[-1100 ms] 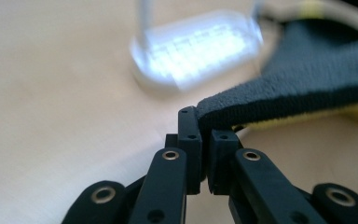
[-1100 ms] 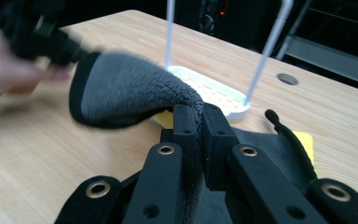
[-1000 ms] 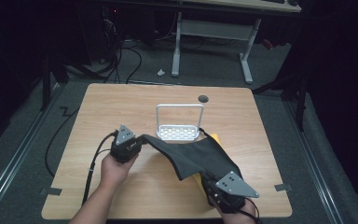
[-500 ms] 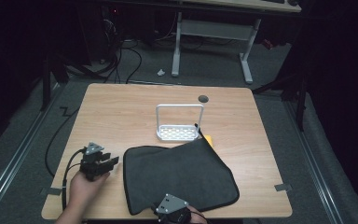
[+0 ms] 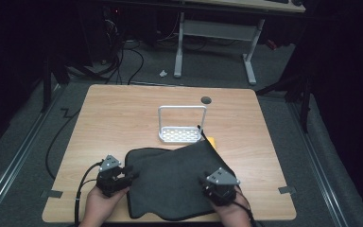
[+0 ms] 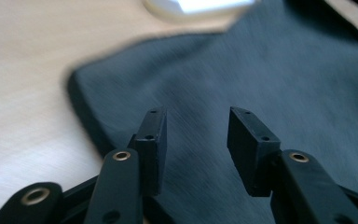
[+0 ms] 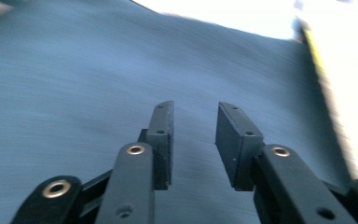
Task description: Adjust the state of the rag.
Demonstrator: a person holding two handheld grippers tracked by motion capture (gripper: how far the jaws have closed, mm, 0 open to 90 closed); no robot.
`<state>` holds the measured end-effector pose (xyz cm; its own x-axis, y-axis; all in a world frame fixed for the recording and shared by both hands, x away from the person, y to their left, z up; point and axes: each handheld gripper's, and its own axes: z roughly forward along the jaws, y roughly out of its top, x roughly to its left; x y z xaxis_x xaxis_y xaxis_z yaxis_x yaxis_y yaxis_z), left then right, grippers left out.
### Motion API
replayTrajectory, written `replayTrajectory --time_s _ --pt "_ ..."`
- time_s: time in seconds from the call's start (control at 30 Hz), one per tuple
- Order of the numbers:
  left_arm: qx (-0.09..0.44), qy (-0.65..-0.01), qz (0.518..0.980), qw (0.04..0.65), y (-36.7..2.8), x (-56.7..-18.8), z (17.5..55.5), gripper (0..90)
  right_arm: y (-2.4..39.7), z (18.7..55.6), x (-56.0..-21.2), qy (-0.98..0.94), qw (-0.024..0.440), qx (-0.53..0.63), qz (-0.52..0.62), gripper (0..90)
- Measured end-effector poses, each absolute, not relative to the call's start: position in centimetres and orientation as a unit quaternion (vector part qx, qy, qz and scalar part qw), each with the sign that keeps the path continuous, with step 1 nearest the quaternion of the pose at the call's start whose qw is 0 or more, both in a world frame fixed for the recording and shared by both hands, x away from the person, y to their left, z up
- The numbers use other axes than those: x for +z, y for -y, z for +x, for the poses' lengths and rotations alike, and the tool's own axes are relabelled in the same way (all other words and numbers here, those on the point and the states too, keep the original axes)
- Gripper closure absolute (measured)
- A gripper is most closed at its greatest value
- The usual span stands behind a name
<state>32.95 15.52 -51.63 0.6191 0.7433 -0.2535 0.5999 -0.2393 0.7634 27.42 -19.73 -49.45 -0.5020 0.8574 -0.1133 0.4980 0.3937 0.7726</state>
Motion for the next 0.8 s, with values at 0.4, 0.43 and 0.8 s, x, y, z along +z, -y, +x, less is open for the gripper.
replayTrajectory --time_s 0.4,0.43,0.8 --pt "0.089 -0.425 0.811 0.391 -13.6 -52.6 37.0 59.4 26.8 25.4 -52.1 -0.774 0.23 0.293 0.512 70.2" --pt "0.086 -0.432 0.809 0.39 -13.6 -52.6 37.0 59.1 27.1 24.8 -52.1 -0.774 0.228 0.294 0.512 69.7" --pt "0.081 -0.417 0.808 0.408 -15.1 -52.5 29.9 55.4 25.5 34.3 -49.1 -0.728 0.289 0.335 0.524 64.4"
